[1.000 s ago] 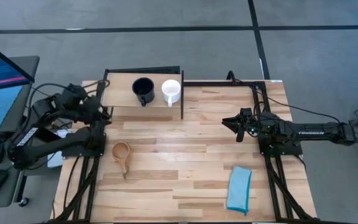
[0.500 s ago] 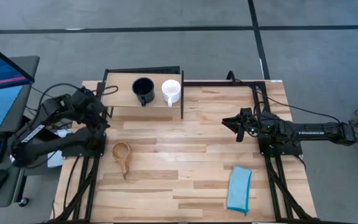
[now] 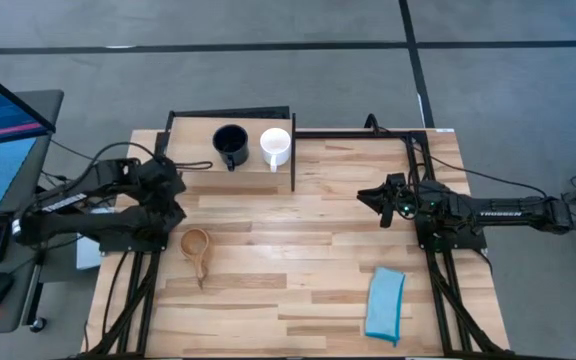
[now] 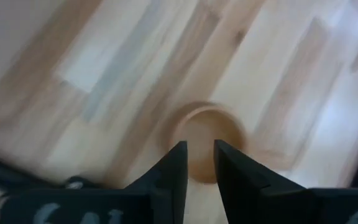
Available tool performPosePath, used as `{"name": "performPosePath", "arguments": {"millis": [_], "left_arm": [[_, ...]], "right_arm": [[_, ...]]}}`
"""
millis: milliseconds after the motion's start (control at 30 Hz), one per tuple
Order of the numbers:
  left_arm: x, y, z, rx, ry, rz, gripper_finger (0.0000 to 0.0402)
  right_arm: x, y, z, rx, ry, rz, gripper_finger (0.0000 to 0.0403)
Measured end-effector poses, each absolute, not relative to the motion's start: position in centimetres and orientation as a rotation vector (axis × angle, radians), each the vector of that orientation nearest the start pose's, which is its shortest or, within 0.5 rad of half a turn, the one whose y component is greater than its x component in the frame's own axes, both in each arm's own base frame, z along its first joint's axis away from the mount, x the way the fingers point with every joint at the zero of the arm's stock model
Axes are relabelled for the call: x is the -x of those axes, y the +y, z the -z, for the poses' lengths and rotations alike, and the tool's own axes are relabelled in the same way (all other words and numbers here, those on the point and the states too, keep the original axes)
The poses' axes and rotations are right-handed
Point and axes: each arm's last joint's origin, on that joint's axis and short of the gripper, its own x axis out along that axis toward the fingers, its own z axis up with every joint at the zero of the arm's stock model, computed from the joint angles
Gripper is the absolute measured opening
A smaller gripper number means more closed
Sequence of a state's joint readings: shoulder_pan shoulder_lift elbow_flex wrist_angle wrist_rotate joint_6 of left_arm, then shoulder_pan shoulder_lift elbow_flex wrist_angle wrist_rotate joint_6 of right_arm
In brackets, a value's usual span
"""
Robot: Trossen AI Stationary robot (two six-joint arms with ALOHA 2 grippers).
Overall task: Stack small to large cups/mugs on shelf
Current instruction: Put the brown mug on the shelf
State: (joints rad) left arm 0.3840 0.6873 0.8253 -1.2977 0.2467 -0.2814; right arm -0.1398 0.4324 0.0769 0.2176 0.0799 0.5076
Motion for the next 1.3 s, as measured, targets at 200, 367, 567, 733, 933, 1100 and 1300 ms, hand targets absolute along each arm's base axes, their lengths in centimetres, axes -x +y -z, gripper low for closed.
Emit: {"name": "performPosePath", "arguments": {"millis": [200,367,567,733,933,1100,1300], "left_arm": [[-9.7,2.4,-27.8,0.631,1.052,-0.226,0.0060],[-9.9,2.5,-27.7,0.581,1.064,-0.190,0.0068],[-10.4,2.6,-27.4,0.553,1.097,-0.148,0.0134],[-11.1,2.8,-27.1,0.566,1.136,-0.153,0.0207],[-11.5,2.8,-26.9,0.640,1.148,-0.160,0.0249],[-11.5,2.8,-26.9,0.684,1.146,-0.189,0.0254],[-11.5,2.9,-26.9,0.679,1.146,-0.210,0.0252]], "right_arm": [[-12.5,-2.0,-17.2,-0.509,0.079,0.250,0.0118],[-12.5,-2.0,-17.2,-0.509,0.079,0.250,0.0118],[-12.5,-2.0,-17.2,-0.509,0.079,0.250,0.0118],[-12.5,-2.0,-17.2,-0.508,0.080,0.250,0.0118],[-12.5,-2.0,-17.2,-0.508,0.080,0.249,0.0118],[-12.5,-2.0,-17.2,-0.507,0.080,0.249,0.0118],[-12.5,-2.0,-17.2,-0.504,0.080,0.249,0.0118]]}}
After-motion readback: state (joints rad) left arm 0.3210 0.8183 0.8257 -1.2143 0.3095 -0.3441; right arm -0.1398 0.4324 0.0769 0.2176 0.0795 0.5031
